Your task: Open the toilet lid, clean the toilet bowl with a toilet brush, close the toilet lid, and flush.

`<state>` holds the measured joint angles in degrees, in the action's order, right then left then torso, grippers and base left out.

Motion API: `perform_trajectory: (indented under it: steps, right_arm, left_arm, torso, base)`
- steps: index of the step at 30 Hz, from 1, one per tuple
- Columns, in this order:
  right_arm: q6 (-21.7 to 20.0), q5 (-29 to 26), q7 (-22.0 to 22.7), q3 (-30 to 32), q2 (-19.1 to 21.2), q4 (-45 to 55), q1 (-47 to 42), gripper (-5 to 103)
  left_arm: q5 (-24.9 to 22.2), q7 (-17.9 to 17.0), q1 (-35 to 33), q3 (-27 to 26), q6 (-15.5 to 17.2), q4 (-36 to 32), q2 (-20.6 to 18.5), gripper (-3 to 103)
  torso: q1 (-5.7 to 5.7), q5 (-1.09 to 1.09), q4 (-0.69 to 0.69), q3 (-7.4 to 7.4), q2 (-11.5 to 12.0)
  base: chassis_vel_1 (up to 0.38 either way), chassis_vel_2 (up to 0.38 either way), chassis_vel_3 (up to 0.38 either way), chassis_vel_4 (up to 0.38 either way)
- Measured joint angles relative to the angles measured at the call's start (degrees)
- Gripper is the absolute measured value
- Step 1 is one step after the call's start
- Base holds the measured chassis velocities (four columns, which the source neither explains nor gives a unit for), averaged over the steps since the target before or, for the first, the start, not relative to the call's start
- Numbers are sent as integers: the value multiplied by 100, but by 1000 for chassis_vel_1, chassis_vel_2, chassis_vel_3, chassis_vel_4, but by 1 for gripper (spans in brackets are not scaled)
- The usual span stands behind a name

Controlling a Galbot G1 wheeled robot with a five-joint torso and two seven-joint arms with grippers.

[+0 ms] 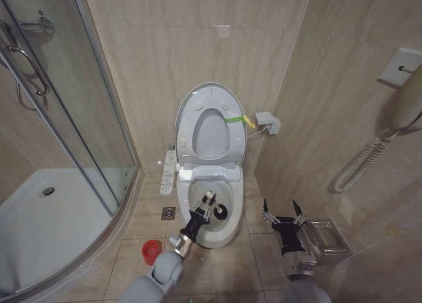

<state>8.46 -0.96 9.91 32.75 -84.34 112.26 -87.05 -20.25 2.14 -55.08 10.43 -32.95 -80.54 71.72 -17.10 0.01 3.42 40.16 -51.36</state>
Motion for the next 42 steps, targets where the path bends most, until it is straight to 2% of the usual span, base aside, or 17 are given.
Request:
perform_trajectory:
  steps: [7,13,19,26,28,31,38,42]
  right_arm:
    - [0,0,0,0,0,0,0,100]
    - [0,0,0,0,0,0,0,100]
    - [0,0,0,0,0,0,0,100]
    - [0,0,0,0,0,0,0,100]
    - [0,0,0,0,0,0,0,100]
    - [0,0,0,0,0,0,0,100]
    - [0,0,0,0,0,0,0,100]
    - [0,0,0,0,0,0,0,100]
  left_arm:
    - [69,-56,83,55,-70,504,150,21]
    - [-60,28,395,-172,-137,1149,255,21]
    - [-73,24,503,-336,-167,1084,223,21]
    - [-53,-54,200,-281,-165,341,42,21]
    - [57,-93,9,-172,-138,-7,2,21]
    - [223,-109,-116,-101,-137,-136,8,21]
    - [309,-101,-99,-38,-165,211,94,21]
    - [97,-85,72,-59,-164,677,172,21]
  torso:
    - [0,-1,0,0,0]
    - [-1,-1,1,1,1]
    - [-1,-1,1,0,1]
    - [-1,0,0,0,1]
    - [0,-1,0,0,1]
    - [0,-1,1,0,1]
    - [0,0,0,0,1]
    - [0,-1,0,0,1]
  base:
    - [0,0,0,0]
    - [0,0,0,0]
    - [0,0,0,0]
    - [0,0,0,0]
    - [0,0,0,0]
    - [0,0,0,0]
    - [0,0,0,0]
    - [0,0,0,0]
